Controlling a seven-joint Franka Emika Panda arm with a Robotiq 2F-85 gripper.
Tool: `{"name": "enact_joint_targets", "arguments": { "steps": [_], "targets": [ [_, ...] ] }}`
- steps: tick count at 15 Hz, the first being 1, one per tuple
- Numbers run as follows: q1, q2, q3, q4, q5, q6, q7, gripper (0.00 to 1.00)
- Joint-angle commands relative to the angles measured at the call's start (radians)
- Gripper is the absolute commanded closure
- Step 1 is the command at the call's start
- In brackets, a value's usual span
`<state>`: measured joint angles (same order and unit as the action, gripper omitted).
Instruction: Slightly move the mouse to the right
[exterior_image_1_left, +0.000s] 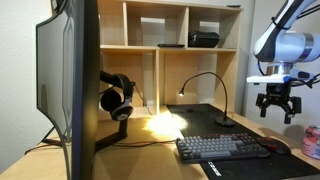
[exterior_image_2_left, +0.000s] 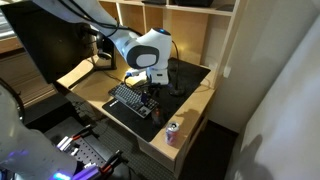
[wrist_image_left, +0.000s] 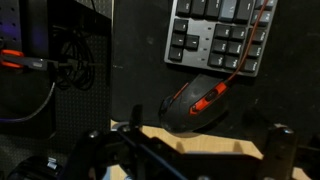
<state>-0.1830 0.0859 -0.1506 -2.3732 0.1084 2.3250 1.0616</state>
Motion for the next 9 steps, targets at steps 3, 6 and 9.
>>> {"name": "enact_joint_targets", "arguments": {
  "steps": [3,6,9],
  "targets": [
    [0.018,0.122,-0.021,0.067,-0.002,0.010,0.198,0.00],
    [0.009,0.175,-0.028,0.084,0.105,0.023,0.280,0.00],
    [0.012,0.201,-0.036,0.068,0.208,0.110,0.343,0.00]
  ]
}}
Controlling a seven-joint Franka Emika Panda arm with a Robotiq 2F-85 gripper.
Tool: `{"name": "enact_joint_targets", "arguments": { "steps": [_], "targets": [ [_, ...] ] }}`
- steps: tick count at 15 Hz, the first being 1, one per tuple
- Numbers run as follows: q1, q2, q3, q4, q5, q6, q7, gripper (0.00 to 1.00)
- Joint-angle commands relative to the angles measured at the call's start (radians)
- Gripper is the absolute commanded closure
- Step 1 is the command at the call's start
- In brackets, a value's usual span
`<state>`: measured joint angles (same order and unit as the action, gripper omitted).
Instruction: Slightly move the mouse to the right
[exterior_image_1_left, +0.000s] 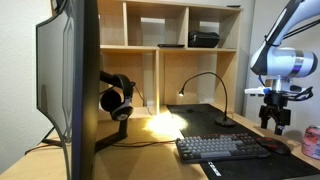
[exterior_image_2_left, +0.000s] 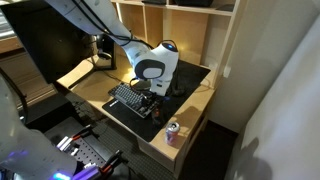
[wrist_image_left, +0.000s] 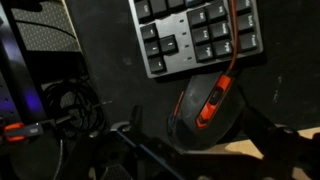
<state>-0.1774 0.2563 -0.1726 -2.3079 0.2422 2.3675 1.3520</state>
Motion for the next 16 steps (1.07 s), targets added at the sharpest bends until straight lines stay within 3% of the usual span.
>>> {"name": "enact_joint_targets", "arguments": {
  "steps": [1,2,6,11,16],
  "targets": [
    [0.011,0.039,-0.019,-0.003,0.084,0.097,0.073,0.00],
    [0.013,0.024,-0.018,0.003,0.053,0.046,0.038,0.00],
    [0.012,0.038,-0.020,0.003,0.066,0.074,0.071,0.00],
    [-0.003,0.094,-0.027,0.008,0.121,0.199,0.073,0.00],
    [0.004,0.109,-0.038,0.003,0.121,0.182,0.079,0.00]
  ]
}}
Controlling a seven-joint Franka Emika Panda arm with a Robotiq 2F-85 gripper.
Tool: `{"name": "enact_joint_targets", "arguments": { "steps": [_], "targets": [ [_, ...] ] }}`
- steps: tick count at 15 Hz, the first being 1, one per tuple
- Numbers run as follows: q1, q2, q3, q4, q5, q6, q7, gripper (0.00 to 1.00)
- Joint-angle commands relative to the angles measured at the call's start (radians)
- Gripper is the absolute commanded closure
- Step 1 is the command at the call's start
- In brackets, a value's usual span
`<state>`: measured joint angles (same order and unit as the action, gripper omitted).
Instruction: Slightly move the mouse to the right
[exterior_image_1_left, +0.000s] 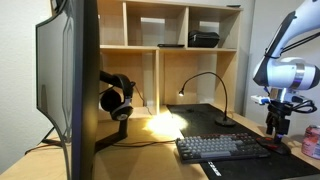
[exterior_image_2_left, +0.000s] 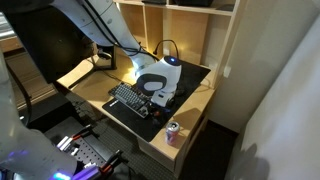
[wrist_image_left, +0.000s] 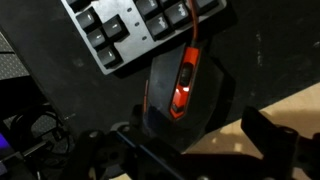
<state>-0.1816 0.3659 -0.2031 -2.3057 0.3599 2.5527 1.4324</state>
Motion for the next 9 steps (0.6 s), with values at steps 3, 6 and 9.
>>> {"name": "enact_joint_targets", "arguments": {
  "steps": [3,6,9],
  "targets": [
    [0.009,0.008,-0.008,0.002,0.004,-0.002,-0.002,0.00],
    [0.011,0.053,-0.006,0.033,0.001,-0.031,0.013,0.00],
    [0.007,0.087,0.016,0.033,0.036,-0.003,-0.001,0.00]
  ]
}}
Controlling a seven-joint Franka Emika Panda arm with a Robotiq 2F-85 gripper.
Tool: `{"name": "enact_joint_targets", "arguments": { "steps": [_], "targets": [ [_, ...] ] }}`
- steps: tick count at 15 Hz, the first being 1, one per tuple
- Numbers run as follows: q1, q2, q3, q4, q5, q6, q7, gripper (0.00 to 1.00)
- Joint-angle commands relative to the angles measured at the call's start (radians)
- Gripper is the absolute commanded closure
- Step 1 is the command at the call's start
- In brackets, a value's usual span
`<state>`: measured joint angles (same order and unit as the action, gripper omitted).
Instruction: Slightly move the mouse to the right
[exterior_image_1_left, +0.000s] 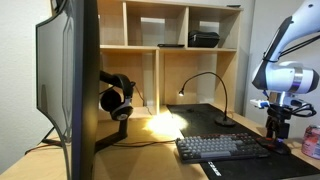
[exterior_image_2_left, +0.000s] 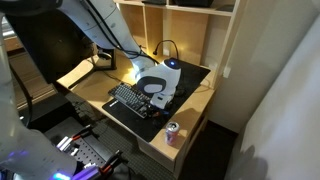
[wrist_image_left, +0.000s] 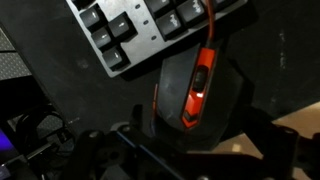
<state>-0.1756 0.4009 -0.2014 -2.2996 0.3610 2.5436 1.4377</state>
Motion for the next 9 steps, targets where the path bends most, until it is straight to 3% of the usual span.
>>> {"name": "enact_joint_targets", "arguments": {
  "steps": [1,5,6,8,9],
  "targets": [
    [0.001,0.062,0.018,0.027,0.039,0.013,-0.008,0.00],
    [0.007,0.077,0.014,0.024,0.039,0.049,-0.009,0.00],
    [0.012,0.078,0.008,0.019,0.029,0.059,-0.005,0.25],
    [0.019,0.075,0.001,0.008,0.023,0.094,0.002,0.33],
    [0.022,0.074,-0.001,0.004,0.021,0.110,0.005,0.42]
  ]
}}
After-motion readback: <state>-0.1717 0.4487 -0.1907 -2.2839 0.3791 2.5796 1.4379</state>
